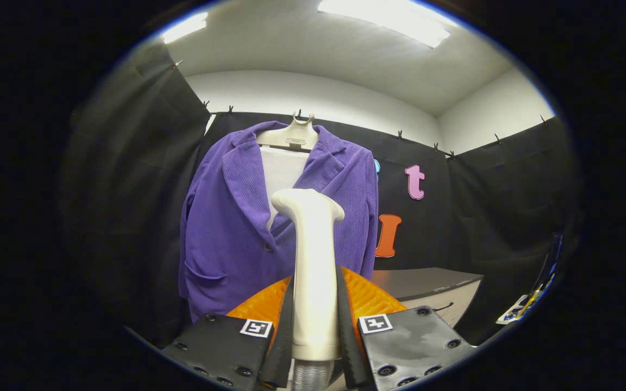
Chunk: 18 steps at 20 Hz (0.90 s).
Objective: Iron the clothes twice with a garment steamer, once on the left side and once on the right side.
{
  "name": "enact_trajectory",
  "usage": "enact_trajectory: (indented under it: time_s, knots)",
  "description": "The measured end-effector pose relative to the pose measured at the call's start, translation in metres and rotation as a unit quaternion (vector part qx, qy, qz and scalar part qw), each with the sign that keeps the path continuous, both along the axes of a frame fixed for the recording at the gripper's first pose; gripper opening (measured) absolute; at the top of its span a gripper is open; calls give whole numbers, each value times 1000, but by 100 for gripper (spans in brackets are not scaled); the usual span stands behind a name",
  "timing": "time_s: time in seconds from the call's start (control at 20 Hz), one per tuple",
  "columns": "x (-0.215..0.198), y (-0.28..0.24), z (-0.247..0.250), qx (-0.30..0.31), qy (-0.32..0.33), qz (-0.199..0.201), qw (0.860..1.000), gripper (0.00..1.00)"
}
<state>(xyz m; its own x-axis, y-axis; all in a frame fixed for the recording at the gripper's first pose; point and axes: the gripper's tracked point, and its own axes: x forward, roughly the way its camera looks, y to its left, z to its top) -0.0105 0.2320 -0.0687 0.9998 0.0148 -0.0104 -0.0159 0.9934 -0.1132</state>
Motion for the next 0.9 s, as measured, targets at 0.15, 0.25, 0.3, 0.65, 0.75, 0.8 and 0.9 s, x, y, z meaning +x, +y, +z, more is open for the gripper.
enact_trajectory:
  time_s: [0.15, 0.25, 0.3, 0.65, 0.75, 0.8, 0.9]
  knots:
    - [6, 14, 16, 14, -5, 14, 1000, 45]
    - [9, 24, 27, 18, -12, 23, 1000, 45]
    - [13, 30, 30, 20, -14, 28, 999, 45]
    - [28, 75, 49, 14, -29, 58, 998, 44]
    - [32, 91, 50, 18, -28, 72, 997, 45]
    - [35, 98, 50, 19, -28, 77, 996, 45]
    - [40, 111, 48, 18, -27, 85, 996, 44]
